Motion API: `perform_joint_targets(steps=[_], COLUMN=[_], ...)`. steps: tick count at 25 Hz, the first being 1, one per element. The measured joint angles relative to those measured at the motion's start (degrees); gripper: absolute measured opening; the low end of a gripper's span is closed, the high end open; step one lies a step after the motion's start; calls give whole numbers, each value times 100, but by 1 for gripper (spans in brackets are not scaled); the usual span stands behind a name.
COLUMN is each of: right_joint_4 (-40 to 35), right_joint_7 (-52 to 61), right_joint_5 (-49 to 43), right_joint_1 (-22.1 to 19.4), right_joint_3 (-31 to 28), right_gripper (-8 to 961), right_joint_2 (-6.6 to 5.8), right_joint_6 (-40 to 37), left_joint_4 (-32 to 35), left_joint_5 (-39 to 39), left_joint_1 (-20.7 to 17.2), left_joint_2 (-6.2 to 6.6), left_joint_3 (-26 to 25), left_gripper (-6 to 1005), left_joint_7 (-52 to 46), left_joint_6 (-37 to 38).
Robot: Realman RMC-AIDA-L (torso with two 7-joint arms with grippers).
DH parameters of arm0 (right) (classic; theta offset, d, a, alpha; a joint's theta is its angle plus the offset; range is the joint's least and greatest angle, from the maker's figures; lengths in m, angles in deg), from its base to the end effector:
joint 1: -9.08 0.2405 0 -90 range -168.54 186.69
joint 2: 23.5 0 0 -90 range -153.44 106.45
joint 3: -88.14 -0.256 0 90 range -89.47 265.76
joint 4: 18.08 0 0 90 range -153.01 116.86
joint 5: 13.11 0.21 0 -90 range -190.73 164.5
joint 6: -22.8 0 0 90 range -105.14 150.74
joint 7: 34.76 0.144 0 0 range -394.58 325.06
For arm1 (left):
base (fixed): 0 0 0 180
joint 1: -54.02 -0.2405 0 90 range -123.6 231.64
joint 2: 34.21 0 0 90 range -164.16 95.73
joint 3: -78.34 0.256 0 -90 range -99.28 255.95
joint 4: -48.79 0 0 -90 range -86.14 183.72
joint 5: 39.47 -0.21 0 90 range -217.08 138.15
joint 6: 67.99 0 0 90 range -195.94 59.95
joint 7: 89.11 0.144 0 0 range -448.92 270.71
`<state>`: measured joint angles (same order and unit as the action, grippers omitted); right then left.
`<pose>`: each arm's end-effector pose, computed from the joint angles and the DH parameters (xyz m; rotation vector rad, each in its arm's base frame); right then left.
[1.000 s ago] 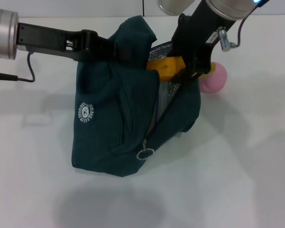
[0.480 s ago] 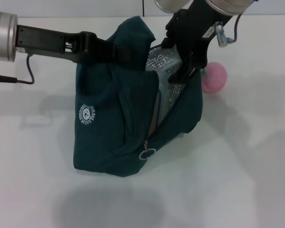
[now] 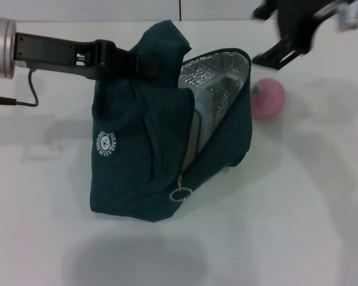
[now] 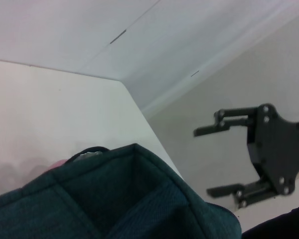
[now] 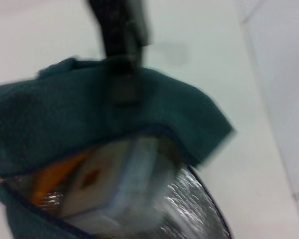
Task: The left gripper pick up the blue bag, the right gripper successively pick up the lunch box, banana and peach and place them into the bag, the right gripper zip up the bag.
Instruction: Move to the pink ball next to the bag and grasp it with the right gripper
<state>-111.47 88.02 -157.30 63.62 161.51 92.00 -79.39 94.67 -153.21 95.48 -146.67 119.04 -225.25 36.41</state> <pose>0.0174 0.3722 0.0626 -2.7221 -0.2472 -0.4366 -0.1828 0.3655 0.0643 2.5631 1.4491 0.6860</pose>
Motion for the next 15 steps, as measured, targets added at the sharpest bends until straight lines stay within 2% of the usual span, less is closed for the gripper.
perform_joint_targets(steps=[4,9,15], right_joint_4=[-172,328,1512], right_joint_7=[0,0,59], right_joint_5=[198,269,617], right_joint_1=[-587,-1175,-1542], right_joint_3=[-1008,-1896,-2165], right_gripper=[734,735,735], right_joint_2=[-10,-13,-22], right_joint_6=[-57,267,1262], left_joint_4=[12,5,1], left_joint_5=[22,54,57], left_joint_1=[1,6,4], left_joint_2=[10,12,-2], left_joint_3=[-1,6,8], left_gripper=[39,37,38], left_joint_7=[1,1,0], left_joint_6=[6,9,9])
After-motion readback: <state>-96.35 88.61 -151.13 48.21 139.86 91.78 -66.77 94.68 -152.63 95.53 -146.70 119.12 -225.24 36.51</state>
